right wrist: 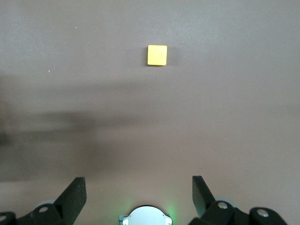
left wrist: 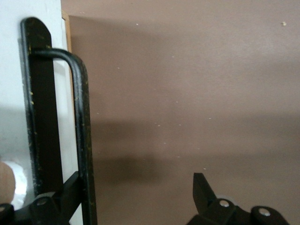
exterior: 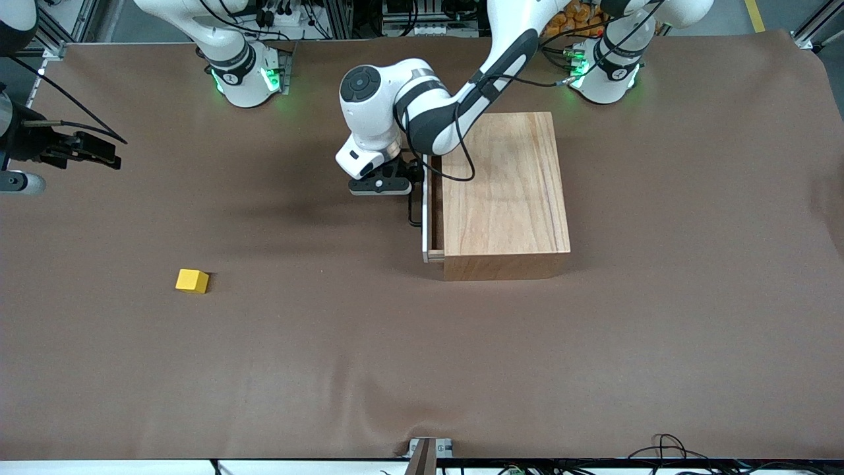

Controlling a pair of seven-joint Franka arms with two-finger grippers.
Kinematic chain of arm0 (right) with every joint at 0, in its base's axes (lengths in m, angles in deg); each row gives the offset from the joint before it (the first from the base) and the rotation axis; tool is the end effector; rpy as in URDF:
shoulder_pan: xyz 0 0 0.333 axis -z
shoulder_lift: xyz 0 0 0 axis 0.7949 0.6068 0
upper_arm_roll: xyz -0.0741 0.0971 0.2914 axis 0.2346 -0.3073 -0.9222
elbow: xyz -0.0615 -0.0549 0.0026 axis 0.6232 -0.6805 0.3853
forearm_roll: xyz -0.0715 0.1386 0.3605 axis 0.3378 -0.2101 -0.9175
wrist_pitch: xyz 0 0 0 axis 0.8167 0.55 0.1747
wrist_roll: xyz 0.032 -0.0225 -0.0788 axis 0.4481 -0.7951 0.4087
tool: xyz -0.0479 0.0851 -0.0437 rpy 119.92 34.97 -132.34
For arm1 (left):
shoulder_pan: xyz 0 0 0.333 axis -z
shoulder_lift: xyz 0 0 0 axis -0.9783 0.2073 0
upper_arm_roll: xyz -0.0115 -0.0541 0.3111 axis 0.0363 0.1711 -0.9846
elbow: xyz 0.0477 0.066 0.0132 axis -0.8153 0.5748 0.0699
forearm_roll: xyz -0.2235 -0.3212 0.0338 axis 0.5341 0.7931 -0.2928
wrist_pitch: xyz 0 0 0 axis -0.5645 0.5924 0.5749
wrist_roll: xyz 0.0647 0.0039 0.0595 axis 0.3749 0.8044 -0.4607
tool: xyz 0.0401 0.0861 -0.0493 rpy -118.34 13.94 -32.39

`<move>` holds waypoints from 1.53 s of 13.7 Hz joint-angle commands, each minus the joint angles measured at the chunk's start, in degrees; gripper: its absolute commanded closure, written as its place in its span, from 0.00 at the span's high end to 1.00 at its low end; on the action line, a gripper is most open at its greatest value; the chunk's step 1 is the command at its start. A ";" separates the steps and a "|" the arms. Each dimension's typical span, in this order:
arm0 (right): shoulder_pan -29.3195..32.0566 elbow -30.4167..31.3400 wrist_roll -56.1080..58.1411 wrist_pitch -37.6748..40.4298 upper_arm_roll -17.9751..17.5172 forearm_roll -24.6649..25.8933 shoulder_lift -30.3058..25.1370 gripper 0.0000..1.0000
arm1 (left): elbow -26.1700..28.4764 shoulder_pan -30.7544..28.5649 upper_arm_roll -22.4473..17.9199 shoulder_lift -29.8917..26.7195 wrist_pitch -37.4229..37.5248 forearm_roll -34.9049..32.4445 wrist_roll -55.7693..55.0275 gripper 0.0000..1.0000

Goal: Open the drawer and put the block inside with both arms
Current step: 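Pull the drawer handle outward with the left gripper to open it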

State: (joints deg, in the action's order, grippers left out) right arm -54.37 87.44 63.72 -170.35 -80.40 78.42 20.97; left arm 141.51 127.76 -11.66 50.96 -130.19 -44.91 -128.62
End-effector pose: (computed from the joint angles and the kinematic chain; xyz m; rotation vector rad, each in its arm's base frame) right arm 0.5281 -0.0297 0.5873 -3.1203 0.0418 0.2785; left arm 0.3857 -0.6210 0.3036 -3.1025 0.0322 -0.0610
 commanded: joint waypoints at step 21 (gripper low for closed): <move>-0.82 0.40 -0.62 -1.22 -0.48 -0.51 1.08 1.00 | -5.58 4.86 0.51 2.53 -14.78 5.20 -3.20 1.00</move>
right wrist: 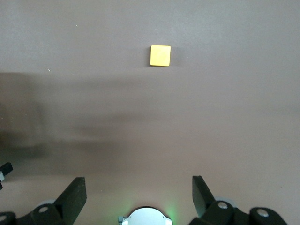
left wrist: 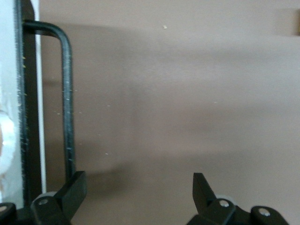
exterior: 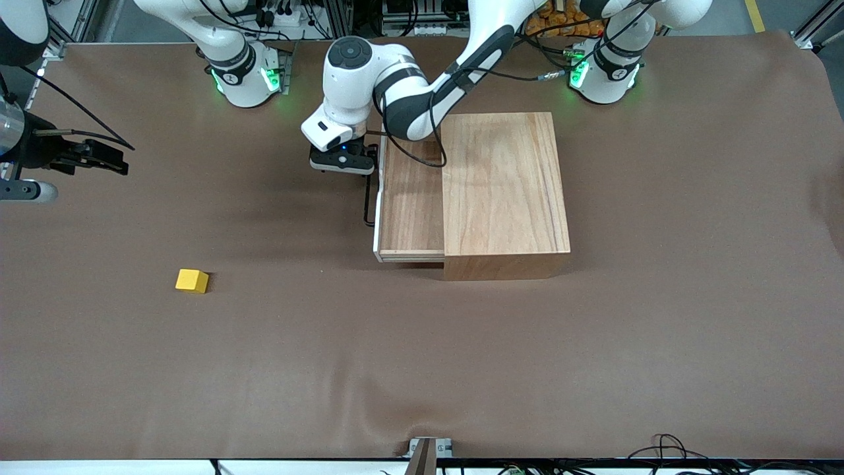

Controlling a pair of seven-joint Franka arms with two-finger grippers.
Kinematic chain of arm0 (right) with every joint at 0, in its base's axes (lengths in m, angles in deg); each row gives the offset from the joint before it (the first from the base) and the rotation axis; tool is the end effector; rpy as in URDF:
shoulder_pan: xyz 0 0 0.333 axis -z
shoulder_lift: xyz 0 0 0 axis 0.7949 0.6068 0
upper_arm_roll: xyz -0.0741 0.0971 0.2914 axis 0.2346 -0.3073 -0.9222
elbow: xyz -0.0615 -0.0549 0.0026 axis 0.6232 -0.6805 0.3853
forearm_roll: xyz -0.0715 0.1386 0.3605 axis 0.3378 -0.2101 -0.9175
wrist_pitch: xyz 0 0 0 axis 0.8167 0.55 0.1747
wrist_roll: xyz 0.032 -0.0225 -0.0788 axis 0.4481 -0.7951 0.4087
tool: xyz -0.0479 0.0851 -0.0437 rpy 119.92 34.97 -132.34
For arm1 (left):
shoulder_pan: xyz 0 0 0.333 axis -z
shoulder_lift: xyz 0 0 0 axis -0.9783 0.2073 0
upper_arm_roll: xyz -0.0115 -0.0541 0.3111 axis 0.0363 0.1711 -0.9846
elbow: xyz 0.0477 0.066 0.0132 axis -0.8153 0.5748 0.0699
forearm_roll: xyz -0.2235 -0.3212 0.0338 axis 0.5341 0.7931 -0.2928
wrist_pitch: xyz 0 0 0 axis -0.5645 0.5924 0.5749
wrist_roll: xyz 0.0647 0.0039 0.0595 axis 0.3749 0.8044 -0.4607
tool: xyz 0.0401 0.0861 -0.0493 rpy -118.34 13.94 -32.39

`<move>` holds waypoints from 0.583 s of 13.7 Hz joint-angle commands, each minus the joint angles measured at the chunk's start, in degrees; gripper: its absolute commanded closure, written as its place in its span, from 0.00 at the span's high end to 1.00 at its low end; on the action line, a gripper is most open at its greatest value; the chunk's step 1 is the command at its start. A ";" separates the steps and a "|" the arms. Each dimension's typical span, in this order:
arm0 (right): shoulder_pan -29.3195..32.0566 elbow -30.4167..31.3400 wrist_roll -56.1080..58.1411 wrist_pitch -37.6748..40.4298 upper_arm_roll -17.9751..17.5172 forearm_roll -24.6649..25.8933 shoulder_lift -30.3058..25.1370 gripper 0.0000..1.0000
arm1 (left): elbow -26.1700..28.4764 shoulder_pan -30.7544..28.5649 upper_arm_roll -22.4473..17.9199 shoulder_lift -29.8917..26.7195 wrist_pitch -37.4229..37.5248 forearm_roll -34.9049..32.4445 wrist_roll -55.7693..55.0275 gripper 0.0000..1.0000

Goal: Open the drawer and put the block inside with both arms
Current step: 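Pull the drawer handle outward with the left gripper to open it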

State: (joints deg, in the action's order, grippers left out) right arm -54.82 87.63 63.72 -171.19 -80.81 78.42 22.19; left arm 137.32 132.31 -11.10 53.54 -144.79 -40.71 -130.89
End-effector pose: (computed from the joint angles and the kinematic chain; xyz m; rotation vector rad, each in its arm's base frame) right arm 0.5353 -0.0216 0.5755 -3.1219 0.0187 0.2943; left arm 0.3469 -0.6858 0.3311 2.8837 -0.0302 0.1248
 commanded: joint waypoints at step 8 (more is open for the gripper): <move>-0.64 0.12 -0.62 -0.56 -0.06 -0.51 -0.06 1.00 | -0.08 -3.38 -0.23 -9.61 9.39 3.81 0.82 1.00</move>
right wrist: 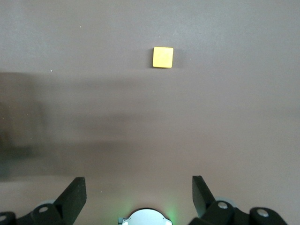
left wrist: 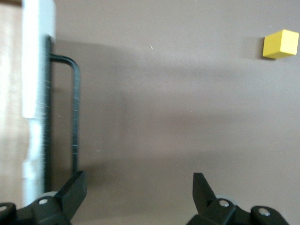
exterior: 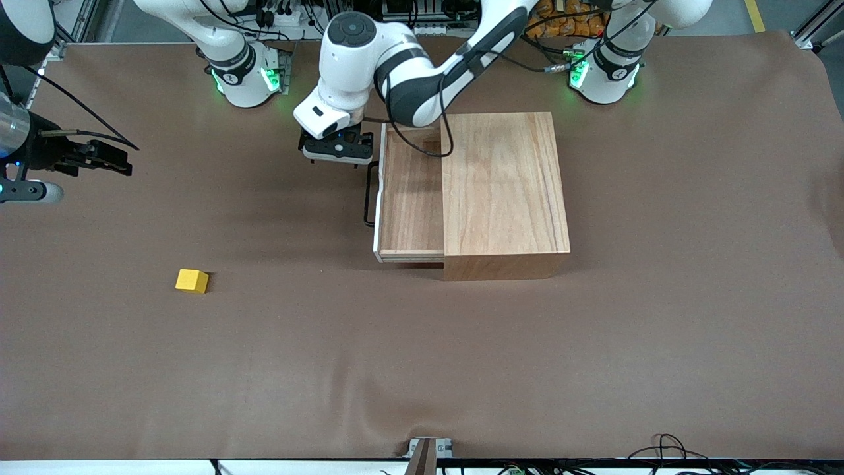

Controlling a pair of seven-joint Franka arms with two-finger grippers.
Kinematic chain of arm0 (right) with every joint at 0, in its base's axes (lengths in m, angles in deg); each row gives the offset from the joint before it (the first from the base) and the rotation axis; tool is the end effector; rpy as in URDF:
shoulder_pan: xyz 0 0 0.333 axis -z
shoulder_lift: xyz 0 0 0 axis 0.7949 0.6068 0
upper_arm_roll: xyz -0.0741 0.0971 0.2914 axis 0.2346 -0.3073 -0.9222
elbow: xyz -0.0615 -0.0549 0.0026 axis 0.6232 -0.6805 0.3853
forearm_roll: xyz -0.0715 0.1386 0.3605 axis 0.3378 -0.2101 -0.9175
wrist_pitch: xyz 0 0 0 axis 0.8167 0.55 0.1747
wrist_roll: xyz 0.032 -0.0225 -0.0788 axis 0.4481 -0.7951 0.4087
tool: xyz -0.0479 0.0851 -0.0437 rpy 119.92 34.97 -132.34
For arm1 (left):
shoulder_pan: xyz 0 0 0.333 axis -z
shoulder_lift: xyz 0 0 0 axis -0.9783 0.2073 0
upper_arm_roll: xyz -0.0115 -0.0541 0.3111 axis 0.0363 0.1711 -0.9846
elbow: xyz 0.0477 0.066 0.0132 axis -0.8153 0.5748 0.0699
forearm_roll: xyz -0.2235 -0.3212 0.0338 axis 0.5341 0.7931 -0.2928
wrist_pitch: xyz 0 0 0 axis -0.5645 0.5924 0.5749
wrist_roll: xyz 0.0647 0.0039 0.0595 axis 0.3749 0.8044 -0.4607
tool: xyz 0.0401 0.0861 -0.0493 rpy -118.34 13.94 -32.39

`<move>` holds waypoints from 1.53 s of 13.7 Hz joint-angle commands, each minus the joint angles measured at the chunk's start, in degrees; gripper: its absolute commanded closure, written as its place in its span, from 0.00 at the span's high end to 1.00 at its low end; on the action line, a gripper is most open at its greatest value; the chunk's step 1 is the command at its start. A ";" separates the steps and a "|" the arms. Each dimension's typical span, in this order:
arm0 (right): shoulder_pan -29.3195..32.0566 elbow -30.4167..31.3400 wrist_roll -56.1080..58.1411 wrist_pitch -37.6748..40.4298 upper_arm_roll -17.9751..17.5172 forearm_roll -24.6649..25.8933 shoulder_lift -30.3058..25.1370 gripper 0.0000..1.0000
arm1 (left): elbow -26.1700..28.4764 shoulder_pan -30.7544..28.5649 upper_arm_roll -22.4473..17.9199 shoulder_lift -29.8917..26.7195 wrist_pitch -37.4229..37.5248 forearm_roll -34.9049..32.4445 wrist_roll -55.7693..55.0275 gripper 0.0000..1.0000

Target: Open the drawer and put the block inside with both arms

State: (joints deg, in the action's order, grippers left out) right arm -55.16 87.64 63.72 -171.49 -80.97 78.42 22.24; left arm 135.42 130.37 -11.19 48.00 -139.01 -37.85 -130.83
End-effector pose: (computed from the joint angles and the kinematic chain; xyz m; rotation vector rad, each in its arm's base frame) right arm 0.5363 -0.0169 0.5753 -3.1236 0.0051 0.2879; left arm 0.3678 -0.6674 0.4091 2.8529 0.0515 0.1192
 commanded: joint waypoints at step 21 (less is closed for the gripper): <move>-0.57 0.20 -0.62 -0.08 0.09 -0.42 -0.11 1.00 | 4.20 -39.39 -0.66 -29.92 46.86 6.75 40.75 1.00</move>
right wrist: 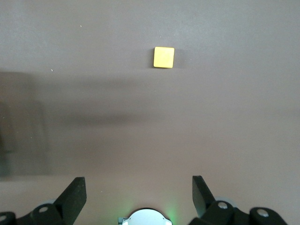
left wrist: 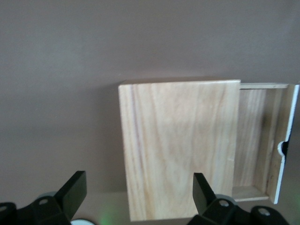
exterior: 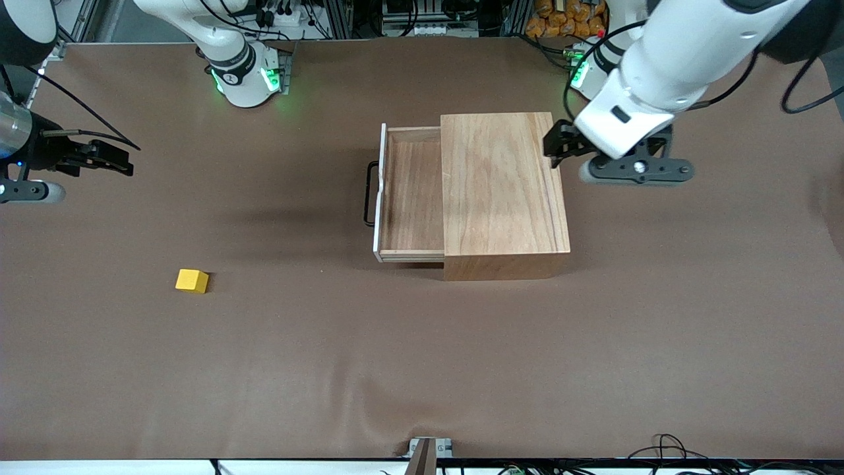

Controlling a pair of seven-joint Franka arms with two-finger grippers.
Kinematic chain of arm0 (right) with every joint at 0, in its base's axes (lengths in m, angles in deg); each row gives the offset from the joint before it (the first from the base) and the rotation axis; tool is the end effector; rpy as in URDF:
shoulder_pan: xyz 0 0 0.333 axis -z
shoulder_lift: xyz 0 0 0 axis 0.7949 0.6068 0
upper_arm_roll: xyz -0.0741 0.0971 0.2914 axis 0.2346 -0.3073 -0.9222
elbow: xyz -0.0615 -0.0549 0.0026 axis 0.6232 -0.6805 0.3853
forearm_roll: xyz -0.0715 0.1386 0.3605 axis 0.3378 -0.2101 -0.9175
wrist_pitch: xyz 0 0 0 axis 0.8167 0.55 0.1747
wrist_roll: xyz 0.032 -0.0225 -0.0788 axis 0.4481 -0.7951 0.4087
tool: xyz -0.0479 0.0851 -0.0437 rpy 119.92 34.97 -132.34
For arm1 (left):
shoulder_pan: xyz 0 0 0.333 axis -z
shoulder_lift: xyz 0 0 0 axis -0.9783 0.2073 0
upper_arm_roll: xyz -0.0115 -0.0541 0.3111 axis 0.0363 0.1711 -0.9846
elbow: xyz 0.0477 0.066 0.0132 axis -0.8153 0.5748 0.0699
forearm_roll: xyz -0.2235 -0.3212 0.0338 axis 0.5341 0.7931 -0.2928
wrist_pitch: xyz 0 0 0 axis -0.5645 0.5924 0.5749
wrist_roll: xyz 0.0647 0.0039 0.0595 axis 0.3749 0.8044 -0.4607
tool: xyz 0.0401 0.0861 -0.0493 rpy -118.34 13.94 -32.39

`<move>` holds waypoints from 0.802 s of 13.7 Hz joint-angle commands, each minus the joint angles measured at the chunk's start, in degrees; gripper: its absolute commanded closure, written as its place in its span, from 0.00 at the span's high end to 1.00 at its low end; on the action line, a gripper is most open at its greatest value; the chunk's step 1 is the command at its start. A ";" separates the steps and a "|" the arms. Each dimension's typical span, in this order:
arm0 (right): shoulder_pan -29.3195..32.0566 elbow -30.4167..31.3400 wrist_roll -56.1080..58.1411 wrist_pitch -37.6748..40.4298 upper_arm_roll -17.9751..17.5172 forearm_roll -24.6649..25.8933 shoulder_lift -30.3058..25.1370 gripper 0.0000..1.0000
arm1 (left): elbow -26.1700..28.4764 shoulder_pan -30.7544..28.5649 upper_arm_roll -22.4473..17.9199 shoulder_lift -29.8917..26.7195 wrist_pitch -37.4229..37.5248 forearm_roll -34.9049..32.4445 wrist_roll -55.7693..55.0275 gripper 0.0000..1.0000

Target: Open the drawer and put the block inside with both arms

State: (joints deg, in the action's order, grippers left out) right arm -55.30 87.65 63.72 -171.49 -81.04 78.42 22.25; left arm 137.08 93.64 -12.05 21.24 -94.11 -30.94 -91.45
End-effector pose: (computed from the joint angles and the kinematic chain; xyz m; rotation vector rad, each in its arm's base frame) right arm 0.5364 -0.0150 0.5751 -3.1239 -0.0006 0.2885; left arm 0.5352 -0.2627 0.6352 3.1033 -0.0303 -0.1344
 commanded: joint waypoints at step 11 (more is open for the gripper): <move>-0.07 0.28 -0.79 -4.82 0.16 -0.33 11.10 1.00 | 27.27 -19.01 0.28 -19.13 -11.33 -2.27 23.96 1.00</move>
State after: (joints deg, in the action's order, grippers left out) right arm -55.36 88.71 63.71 -174.91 -81.04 78.42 29.38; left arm 152.80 77.19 -12.15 9.86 -98.01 -32.26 -69.49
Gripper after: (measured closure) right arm 0.000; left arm 0.000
